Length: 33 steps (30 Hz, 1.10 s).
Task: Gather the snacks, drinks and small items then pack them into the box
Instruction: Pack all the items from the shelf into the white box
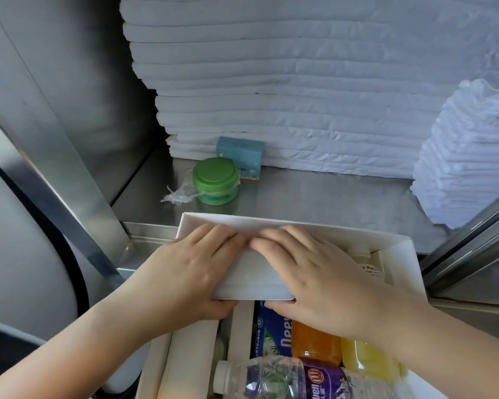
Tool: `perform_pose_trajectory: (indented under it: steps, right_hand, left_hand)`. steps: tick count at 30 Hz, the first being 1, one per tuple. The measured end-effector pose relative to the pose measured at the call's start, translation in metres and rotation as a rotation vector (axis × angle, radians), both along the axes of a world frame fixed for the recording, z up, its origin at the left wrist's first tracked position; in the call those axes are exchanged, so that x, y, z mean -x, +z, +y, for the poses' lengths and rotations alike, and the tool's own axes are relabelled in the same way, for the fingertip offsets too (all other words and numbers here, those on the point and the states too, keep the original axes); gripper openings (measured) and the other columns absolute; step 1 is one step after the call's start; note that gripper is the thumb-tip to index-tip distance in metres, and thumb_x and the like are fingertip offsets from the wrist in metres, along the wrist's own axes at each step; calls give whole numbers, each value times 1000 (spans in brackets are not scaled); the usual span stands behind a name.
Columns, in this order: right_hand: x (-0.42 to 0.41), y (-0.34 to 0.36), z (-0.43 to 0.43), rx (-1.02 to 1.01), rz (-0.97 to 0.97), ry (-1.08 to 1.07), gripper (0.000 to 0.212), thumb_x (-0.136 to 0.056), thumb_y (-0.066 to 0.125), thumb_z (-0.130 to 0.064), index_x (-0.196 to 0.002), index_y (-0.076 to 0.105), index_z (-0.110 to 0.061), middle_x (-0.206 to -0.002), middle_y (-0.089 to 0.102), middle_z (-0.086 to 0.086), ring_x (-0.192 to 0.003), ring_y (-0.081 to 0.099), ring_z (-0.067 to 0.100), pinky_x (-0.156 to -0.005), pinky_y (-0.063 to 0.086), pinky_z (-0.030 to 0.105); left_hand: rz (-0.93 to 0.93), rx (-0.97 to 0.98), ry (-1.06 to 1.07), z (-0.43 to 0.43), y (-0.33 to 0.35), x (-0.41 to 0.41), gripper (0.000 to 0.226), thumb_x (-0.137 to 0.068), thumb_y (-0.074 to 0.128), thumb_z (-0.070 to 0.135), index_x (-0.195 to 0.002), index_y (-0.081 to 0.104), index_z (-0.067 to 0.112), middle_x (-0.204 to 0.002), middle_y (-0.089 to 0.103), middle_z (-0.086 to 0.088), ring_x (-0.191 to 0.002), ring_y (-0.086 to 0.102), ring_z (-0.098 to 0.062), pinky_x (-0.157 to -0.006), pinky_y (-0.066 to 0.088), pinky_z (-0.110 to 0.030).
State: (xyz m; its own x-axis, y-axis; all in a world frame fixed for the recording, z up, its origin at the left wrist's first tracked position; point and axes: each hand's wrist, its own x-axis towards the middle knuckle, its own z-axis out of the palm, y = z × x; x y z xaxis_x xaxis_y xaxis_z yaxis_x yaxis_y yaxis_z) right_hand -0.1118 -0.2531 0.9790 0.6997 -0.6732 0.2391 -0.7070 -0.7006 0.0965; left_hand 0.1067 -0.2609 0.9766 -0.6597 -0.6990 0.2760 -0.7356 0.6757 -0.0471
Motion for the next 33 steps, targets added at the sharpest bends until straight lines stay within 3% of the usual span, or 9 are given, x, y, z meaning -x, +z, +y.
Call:
perform_pose_trajectory:
  steps: [3,9,12,14,18,21,25,29,33]
  right_hand:
    - [-3,-8,0,-51,21,12,73,-69,72,-50,-124,42,-13,-120,51,0,-105,50,18,-82,52,30]
    - [-11,-15,-15,-152,70,60,67,-74,72,-42,-124,38,-13,-126,49,6,-112,47,22,-85,51,33]
    - [-17,-16,-24,-215,102,65,66,-80,67,-44,-128,33,-13,-133,43,8,-119,40,23,-92,48,39]
    - [-15,-16,-25,-240,130,65,66,-81,67,-40,-131,34,-13,-136,40,8,-122,39,23,-98,45,38]
    - [1,-13,-15,-126,195,56,41,-77,69,-20,-114,55,-15,-121,53,5,-111,52,24,-94,47,37]
    - [23,-7,-12,-169,142,-31,26,-80,66,-13,-101,55,-23,-102,54,-6,-93,53,15,-77,50,33]
    - [48,2,-13,-197,185,-47,28,-87,60,-12,-108,54,-29,-106,53,-12,-98,52,11,-81,49,30]
    - [52,4,-1,-186,186,25,19,-78,71,-17,-90,61,-27,-90,54,-9,-81,53,13,-64,49,27]
    - [51,-9,6,-262,261,97,34,-75,75,-24,-107,65,-29,-107,63,-11,-98,57,13,-69,55,27]
  left_hand:
    - [-89,-64,3,1,-3,0,70,-56,65,43,-116,62,7,-106,65,-3,-92,65,-21,-61,57,-29]
    - [-261,-92,62,-4,-9,5,69,-50,82,35,-106,55,5,-98,66,-9,-84,67,-24,-62,57,-32]
    - [-375,-50,101,-7,-13,7,61,-64,73,28,-112,50,1,-100,63,-13,-85,64,-28,-70,55,-36]
    - [-430,-40,134,-6,-17,9,54,-78,59,25,-124,45,0,-112,57,-14,-98,59,-29,-83,51,-38]
    - [-469,2,146,-7,-31,12,54,-92,39,26,-137,18,2,-136,34,-17,-122,39,-32,-104,34,-38]
    - [-469,0,167,-8,-34,13,56,-94,36,25,-139,12,1,-139,28,-18,-125,35,-34,-106,31,-38]
    - [-460,-19,214,-5,-36,17,57,-95,35,20,-142,10,1,-141,29,-18,-129,34,-33,-103,33,-36]
    - [-470,-76,254,-3,-32,23,60,-97,27,17,-144,-6,0,-148,18,-18,-138,21,-33,-108,28,-35]
    - [-482,-117,294,2,-29,28,61,-94,24,10,-143,-11,-3,-145,15,-21,-137,20,-38,-108,29,-38]
